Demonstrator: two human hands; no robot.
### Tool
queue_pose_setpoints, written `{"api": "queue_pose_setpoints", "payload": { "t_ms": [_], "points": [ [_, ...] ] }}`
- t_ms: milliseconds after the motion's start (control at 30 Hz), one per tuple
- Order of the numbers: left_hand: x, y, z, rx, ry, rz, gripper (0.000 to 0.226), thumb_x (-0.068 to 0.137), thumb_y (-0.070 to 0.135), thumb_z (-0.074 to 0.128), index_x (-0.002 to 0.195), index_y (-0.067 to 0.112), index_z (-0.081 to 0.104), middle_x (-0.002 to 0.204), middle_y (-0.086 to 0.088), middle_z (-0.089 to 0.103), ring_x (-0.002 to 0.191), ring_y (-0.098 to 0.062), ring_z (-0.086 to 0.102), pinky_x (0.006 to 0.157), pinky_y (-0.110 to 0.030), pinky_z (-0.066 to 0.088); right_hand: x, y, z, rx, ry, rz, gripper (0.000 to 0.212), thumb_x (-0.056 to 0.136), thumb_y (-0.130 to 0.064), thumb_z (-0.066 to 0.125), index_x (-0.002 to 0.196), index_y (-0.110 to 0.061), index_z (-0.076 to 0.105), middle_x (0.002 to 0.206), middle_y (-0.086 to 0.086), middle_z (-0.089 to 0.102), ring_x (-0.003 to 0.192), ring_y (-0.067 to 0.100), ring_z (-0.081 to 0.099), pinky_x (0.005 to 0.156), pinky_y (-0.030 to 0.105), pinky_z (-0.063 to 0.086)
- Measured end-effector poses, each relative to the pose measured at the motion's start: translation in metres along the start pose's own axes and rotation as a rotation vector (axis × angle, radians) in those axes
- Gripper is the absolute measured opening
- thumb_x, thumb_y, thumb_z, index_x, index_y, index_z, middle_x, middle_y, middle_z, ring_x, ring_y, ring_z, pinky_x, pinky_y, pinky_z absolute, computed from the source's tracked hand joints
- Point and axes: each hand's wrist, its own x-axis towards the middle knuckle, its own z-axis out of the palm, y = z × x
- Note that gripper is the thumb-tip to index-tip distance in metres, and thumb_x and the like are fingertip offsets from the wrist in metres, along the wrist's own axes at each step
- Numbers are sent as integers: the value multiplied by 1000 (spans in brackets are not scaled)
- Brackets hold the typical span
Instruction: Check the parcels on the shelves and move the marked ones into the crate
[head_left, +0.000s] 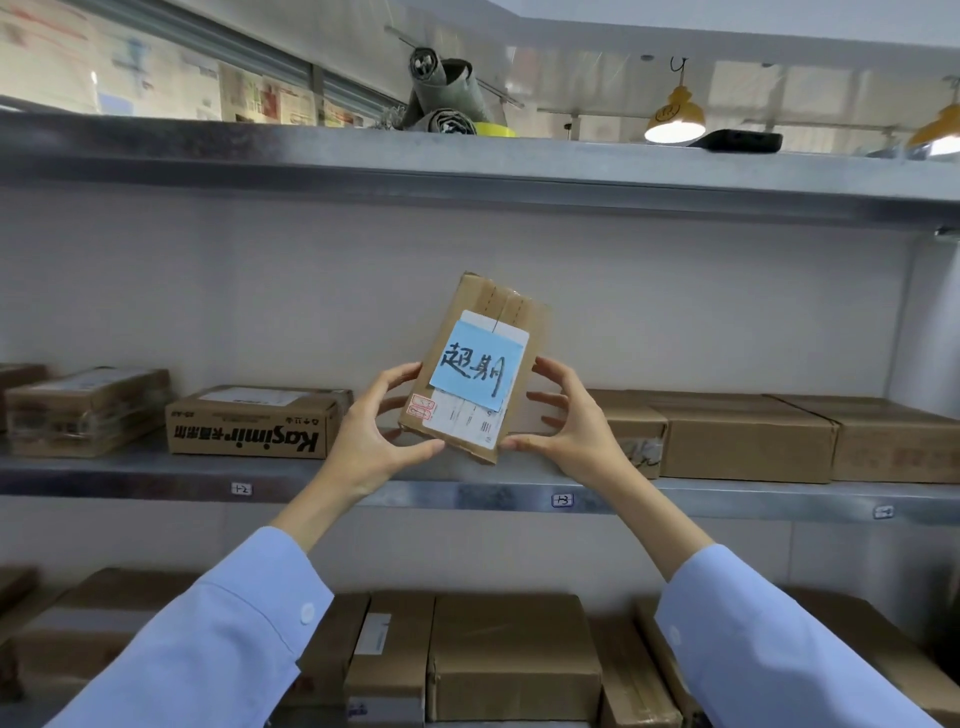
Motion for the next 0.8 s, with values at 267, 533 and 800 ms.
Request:
{"api": "queue_pose_setpoints", "payload": {
  "t_ms": [267,533,800],
  "points": [
    [-4,-1,20,59,110,37,82,68,22,88,136,36,44,135,15,55,124,-9,51,101,-41,49,-6,-6,2,-13,-153,-32,129,57,-39,88,153,-43,2,160,-22,14,131,4,40,109,44,42],
    [-9,5,30,73,110,9,82,72,22,85,139,32,39,137,25,46,129,-4,44,108,-42,42,-8,-2,12,24,-71,-75,117,69,-24,89,155,-34,9,156,-23,23,133,1,38,111,43,41],
    [-35,8,40,115,102,-14,89,73,22,82,147,24,32,146,11,44,136,-11,41,108,-44,44,-27,16,15,92,-90,-76,111,71,-29,88,155,-29,16,144,-38,33,139,-2,36,112,39,40]
  ]
}}
